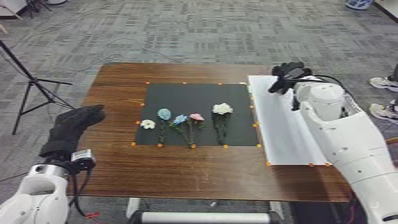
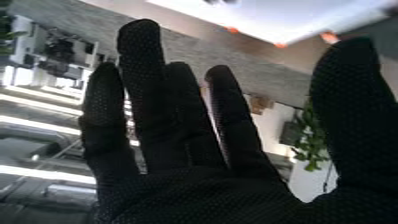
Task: Arrange flowers
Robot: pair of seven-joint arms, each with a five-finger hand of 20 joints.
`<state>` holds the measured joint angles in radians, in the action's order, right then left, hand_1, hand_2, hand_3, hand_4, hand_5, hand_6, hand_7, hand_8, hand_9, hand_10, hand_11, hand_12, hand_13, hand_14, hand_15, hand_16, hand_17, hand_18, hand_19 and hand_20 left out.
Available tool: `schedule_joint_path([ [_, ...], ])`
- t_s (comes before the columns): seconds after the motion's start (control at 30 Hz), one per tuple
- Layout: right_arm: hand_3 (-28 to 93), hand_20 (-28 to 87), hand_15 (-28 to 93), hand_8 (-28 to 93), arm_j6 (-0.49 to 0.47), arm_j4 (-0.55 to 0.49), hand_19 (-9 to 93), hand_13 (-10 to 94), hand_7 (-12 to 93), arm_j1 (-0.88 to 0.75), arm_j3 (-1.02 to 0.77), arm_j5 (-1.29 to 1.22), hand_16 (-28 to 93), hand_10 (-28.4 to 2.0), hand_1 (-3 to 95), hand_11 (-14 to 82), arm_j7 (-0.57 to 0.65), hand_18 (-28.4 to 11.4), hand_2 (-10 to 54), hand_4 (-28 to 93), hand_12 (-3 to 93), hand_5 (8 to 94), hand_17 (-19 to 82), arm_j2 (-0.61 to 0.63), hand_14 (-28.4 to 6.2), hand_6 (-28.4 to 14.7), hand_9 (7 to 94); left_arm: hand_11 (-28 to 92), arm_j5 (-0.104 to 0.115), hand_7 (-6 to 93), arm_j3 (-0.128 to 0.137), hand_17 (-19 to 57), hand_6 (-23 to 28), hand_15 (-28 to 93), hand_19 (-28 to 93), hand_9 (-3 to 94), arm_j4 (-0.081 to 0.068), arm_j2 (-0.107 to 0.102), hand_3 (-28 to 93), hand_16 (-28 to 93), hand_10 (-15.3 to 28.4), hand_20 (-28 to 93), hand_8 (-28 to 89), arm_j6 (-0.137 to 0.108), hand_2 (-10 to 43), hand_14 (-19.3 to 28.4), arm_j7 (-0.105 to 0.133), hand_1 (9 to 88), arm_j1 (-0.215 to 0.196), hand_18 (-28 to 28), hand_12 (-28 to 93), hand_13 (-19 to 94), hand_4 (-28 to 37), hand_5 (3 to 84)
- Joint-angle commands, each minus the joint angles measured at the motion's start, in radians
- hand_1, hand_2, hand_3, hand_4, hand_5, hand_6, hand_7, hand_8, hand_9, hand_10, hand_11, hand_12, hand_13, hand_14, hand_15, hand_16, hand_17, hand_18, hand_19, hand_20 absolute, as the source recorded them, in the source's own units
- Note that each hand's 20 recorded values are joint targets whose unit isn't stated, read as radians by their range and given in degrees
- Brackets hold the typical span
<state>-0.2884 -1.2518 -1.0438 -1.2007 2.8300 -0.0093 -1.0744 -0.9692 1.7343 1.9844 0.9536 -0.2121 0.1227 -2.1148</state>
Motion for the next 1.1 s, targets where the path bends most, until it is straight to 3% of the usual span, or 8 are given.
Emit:
schedule_joint_path([
  [0.03,76,49,47,-11,0.115,0.054,67,59,19,-0.039,-0.015,0.04,26,-12.4,29.0,10.6,0.025,-22.4,-9.5,-26,15.9,45.3,26,-0.029,-13.8,-1.5,50.8,21,-0.006,17.7,-0.002,6.7,0.4,22,4,53.6,0.007,0.005,67,-1,14.4,16,-9,0.015,3.5,17.8,-0.004,31.4,-0.002,10.7,12,41,-17.7,55.2],
  [0.23,76,51,54,-14,0.228,0.079,72,64,25,-0.059,0.023,0.029,29,-11.6,38.3,17.4,0.067,-21.7,-9.5,-28,16.9,56.3,30,-0.021,-11.9,2.1,65.5,21,-0.016,17.8,-0.008,6.7,0.3,22,4,53.6,0.009,0.008,67,-1,14.4,16,-9,0.005,3.6,17.8,0.017,31.5,0.003,10.8,12,41,-17.7,55.2],
  [0.33,71,53,58,-5,0.251,0.081,75,68,28,-0.067,0.034,0.028,31,-10.7,46.1,21.6,0.07,-21.7,-9.5,-28,19.9,63.1,32,-0.02,-10.5,3.0,73.0,21,-0.01,17.9,-0.024,6.9,0.3,21,4,53.8,0.008,0.008,67,-1,14.4,16,-9,-0.04,3.5,17.7,0.059,31.5,0.006,10.8,12,41,-17.6,55.5],
  [0.4,67,54,59,-2,0.26,0.085,76,69,29,-0.07,0.035,0.027,32,-9.9,50.2,18.2,0.073,-21.7,-9.5,-28,25.6,64.7,33,-0.024,-10.0,3.1,75.9,21,0.0,18.0,-0.034,7.9,0.4,21,5,53.8,0.008,0.01,67,-1,14.4,16,-9,-0.079,3.3,17.7,0.089,31.8,0.01,10.4,12,41,-17.5,55.6],
  [0.47,65,54,60,-2,0.264,0.097,78,70,31,-0.069,0.032,0.032,32,-8.8,54.2,13.4,0.067,-21.6,-9.5,-28,32.2,66.4,34,-0.031,-9.4,3.7,80.1,21,0.01,18.0,-0.038,9.4,0.4,21,5,53.7,0.007,0.012,67,-2,14.3,17,-9,-0.1,3.5,17.5,0.104,33.0,0.01,10.1,12,41,-17.5,55.6],
  [0.63,65,54,61,-2,0.312,0.105,78,71,31,-0.074,0.035,0.011,32,-8.1,56.5,8.7,0.061,-21.5,-9.5,-28,35.9,67.5,35,-0.022,-9.1,3.8,82.8,22,0.008,18.4,-0.035,10.1,0.6,21,5,53.4,0.009,0.014,67,-2,14.2,18,-9,-0.094,3.5,17.2,0.088,33.7,0.011,10.1,12,41,-17.0,55.0],
  [0.8,63,55,61,0,0.392,0.057,80,75,30,-0.063,0.07,-0.1,33,-7.3,60.4,8.8,0.094,-22.2,-9.5,-26,38.7,76.3,37,0.022,-8.1,4.0,89.6,22,0.006,18.6,-0.032,9.4,0.8,21,5,53.6,0.01,0.013,67,-2,14.2,18,-9,-0.09,3.2,17.1,0.082,33.1,0.011,10.3,12,41,-16.8,55.3],
  [1.1,63,56,61,3,0.416,-0.255,80,76,27,-0.13,0.051,-0.307,35,-6.5,60.9,8.3,0.213,-22.9,-9.5,-25,39.7,79.3,38,0.148,-8.3,3.2,91.7,22,0.006,18.6,-0.01,9.1,1.0,22,4,53.8,0.015,0.003,67,-2,14.2,18,-9,-0.088,3.0,17.3,0.087,32.8,0.004,10.3,12,41,-17.0,55.3],
])
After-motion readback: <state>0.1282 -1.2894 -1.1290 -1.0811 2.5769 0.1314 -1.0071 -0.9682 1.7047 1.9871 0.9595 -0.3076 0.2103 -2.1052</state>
